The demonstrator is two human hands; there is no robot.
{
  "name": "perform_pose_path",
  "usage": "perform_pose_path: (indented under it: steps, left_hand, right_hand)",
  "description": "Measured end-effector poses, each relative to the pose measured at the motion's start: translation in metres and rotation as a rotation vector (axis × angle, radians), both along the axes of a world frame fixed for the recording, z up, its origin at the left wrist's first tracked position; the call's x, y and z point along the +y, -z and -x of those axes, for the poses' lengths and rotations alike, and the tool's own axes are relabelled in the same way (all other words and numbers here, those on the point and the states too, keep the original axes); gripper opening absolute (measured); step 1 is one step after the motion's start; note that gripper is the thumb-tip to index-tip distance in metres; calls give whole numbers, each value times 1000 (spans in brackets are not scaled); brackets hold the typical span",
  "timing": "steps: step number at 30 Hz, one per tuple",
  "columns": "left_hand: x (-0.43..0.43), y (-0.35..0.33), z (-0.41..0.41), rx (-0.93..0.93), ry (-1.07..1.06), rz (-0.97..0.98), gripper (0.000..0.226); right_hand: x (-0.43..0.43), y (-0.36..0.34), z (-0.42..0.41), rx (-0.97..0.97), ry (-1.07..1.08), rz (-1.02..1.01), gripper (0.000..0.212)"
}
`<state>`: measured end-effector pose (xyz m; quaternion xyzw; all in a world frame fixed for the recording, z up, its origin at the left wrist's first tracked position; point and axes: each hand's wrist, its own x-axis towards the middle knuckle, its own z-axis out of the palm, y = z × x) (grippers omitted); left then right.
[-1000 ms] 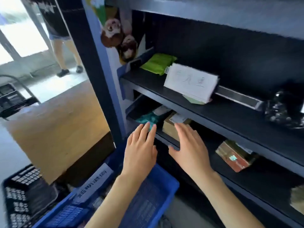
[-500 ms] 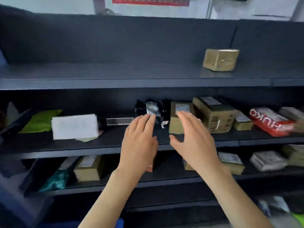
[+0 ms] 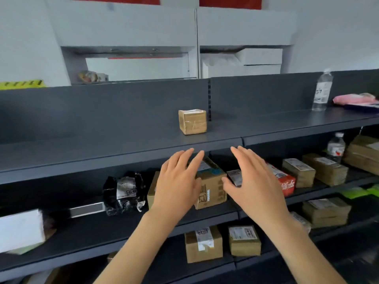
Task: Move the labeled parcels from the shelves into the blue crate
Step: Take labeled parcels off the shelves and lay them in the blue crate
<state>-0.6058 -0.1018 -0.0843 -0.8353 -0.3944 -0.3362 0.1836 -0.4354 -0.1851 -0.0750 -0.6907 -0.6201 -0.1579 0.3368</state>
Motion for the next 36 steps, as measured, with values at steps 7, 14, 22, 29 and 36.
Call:
perform_pose_path:
  steps: [7,14,22,29,36]
  left_hand:
    - [29,-7,-62,-19,-102,-15,68]
    - [97,-37,-73,33,-246,49,65]
    - [187,-73,-70,-36,-355,209,74]
    - [236,-93,-85,-115,-293,379,93]
    - [250,-86,-101,-315,-155,527,75]
  right_hand:
    - [30,-4,-76,-31,-82,-22,74]
    - [72,-4,-102,-2,-219,32,74]
    - [131,-25,-111,-28,-297,20,72]
    - [172,-45,-130,-70,-265,-34,69]
    - [141,-6,-178,49,-186,-70,68]
